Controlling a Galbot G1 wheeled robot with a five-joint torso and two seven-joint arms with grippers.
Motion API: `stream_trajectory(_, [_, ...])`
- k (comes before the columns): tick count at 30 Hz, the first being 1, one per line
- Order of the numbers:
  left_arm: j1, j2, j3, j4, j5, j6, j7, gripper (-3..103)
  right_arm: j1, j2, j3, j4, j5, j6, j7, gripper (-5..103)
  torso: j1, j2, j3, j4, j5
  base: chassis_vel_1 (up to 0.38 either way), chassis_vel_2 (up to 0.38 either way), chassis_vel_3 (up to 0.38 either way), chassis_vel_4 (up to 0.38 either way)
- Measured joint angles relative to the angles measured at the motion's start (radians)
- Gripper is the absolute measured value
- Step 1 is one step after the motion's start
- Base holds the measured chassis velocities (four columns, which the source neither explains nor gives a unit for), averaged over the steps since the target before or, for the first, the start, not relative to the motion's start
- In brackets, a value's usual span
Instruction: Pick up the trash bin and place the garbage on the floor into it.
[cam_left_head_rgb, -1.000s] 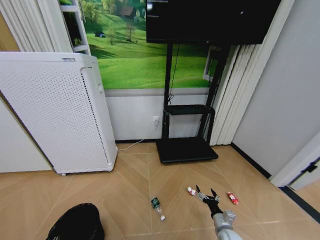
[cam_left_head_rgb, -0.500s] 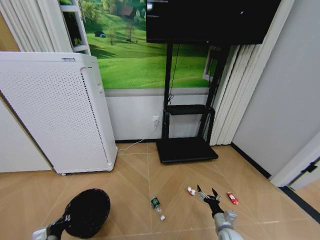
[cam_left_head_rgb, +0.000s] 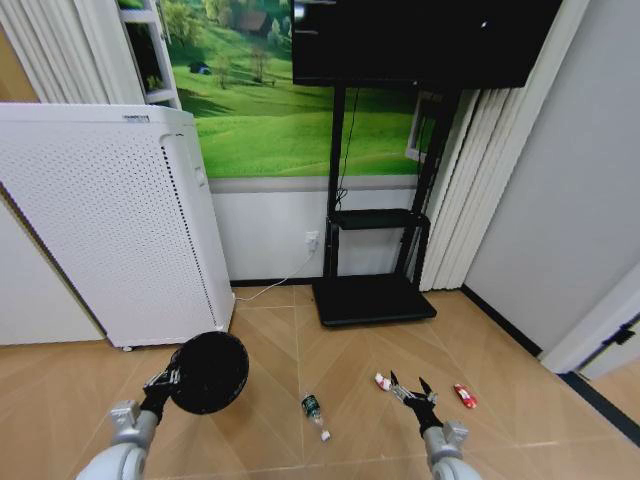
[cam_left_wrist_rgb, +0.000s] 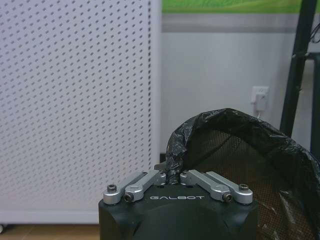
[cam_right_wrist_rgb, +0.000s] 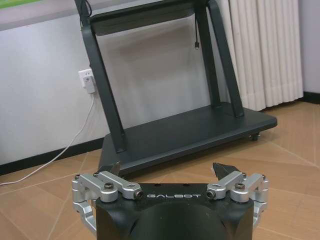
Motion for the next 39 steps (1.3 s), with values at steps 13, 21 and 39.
stream_trajectory(13, [-0.105, 0.098, 0.135, -0.054, -0.041, 0.009, -0.071, 7, 0.052, 0.013, -0.059, 0.021, -0.121, -0.068, -0.077, 100, 0.000, 0.000, 0.000, 0.0000, 0.0001, 0.000, 0.000, 0.000, 0.000])
stream_trajectory(21, [-0.097, 0.128, 0.119, -0.057, -0.056, 0.012, -0.068, 7, 0.029, 0.022, -0.094, 0.057, -0.149, -0.101, -0.108, 100, 0.000, 0.000, 0.000, 0.0000, 0.0001, 0.000, 0.000, 0.000, 0.000])
stream_trajectory(39, [-0.066, 0.112, 0.100, -0.068, -0.059, 0.011, -0.055, 7, 0.019, 0.032, -0.112, 0.031, -0.181, -0.057, -0.110, 100, 0.000, 0.000, 0.000, -0.0001, 0.0001, 0.080, -0.081, -0.081, 0.074])
